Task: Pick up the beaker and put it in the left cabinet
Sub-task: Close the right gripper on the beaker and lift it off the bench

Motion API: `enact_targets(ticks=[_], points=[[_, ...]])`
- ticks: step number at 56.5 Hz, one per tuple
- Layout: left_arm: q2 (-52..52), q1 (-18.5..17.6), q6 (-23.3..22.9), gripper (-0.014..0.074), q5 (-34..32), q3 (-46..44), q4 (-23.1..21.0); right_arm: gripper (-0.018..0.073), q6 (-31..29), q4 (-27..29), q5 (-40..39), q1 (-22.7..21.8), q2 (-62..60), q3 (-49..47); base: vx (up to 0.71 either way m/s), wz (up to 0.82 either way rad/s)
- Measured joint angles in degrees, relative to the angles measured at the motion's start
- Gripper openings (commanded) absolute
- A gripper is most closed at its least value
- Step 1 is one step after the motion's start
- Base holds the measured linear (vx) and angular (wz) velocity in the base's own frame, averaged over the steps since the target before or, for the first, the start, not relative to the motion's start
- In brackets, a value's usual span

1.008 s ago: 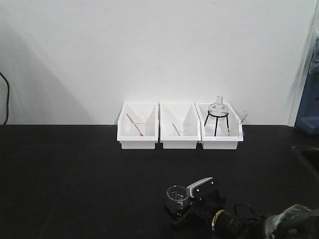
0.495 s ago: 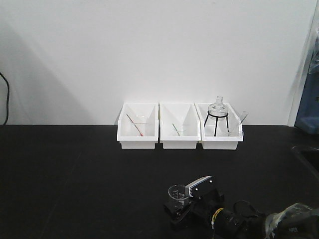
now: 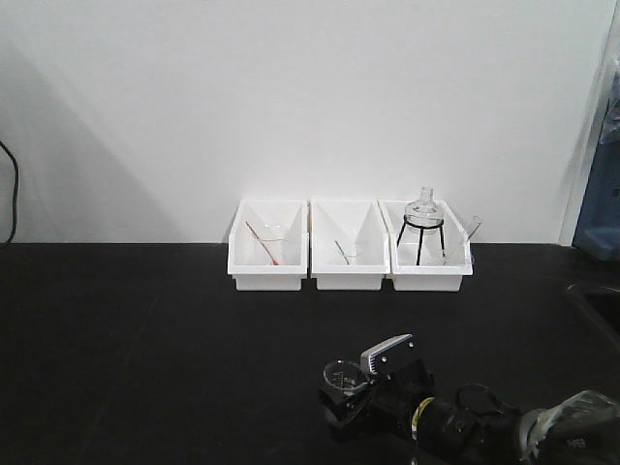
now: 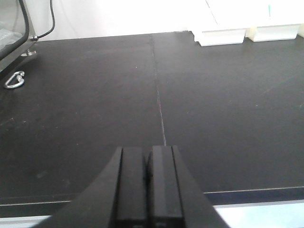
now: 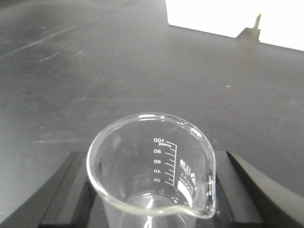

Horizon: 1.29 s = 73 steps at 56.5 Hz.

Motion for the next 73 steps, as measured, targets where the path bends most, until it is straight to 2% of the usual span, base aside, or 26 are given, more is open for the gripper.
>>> enact_targets(ticks=[12, 23, 40, 51, 63, 73], points=[[0.00, 0.00, 0.00, 0.0004, 0.00, 0.00, 0.00, 0.0226, 0.44, -2.21, 0.74, 0.00, -0.75, 0.00, 0.00, 0.00], [0.00, 0.00, 0.00, 0.0004, 0.00, 0.00, 0.00, 0.0218, 1.21, -5.03, 7.07, 0.12, -5.30, 0.37, 0.00, 0.00], [0.00, 0.00, 0.00, 0.0004, 0.00, 0.00, 0.00, 0.0218, 7.53, -9.85, 9.60, 0.12, -16.75, 0.44, 0.00, 0.00], [0.00, 0.00, 0.00, 0.0004, 0.00, 0.00, 0.00, 0.0218, 18.49, -18.72, 12.98, 0.19, -23.78, 0.66, 0.00, 0.00], [0.00, 0.00, 0.00, 0.0004, 0.00, 0.00, 0.00, 0.0218, 35.60, -35.56, 13.14, 0.19, -30.70, 0.71, 0.00, 0.00], [0.00, 0.00, 0.00, 0.0004, 0.00, 0.00, 0.00, 0.0218, 46.35, -46.75, 12.03, 0.19, -34.15, 0.71, 0.00, 0.00]])
